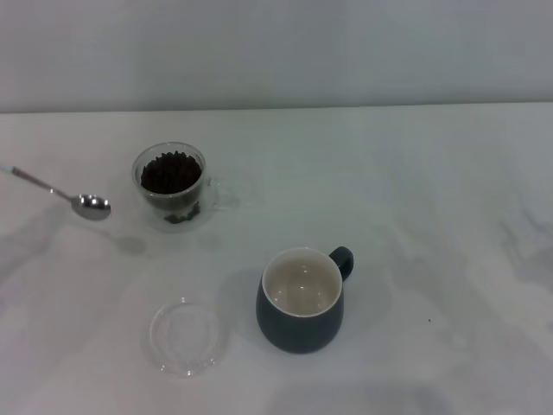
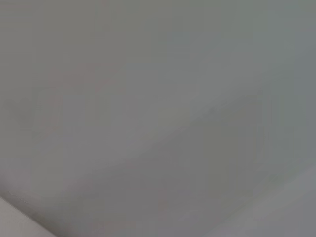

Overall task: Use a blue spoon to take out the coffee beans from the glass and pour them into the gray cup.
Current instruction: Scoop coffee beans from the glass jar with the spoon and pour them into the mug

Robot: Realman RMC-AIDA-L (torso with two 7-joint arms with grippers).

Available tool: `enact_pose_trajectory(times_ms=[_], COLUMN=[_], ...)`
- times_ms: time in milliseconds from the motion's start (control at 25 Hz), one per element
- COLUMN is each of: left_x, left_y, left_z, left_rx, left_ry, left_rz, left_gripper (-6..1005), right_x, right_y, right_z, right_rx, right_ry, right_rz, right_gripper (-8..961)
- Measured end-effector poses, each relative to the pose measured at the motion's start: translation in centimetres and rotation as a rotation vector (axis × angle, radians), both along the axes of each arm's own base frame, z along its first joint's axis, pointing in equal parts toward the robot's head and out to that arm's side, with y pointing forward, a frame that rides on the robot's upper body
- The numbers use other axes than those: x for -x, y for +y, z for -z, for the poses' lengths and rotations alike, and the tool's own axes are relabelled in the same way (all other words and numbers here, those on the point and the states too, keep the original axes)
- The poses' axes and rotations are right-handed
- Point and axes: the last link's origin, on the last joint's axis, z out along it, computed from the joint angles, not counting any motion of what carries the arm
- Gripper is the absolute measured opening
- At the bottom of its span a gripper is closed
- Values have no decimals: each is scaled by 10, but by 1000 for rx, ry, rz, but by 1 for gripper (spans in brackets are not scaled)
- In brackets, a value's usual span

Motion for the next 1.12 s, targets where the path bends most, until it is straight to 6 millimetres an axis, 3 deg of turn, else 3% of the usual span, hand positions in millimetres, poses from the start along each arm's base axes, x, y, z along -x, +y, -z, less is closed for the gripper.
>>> enact_pose_trajectory(times_ms=[520,800,1120], left_x=[-22,-25,-47], left_y=[32,54,88], left_z=[-39,-31,-20], left_rx=[87,136,159], left_ry=[49,160,275], left_rz=[18,-36,-33], left_gripper=[131,131,131], right_x=[8,12,12], right_y=[4,3,2], right_z=[7,15,20], right_rx=[54,113,149], right_ry=[9,25,29], right_rz=[-46,-65,-63], right_gripper=[393,393,393])
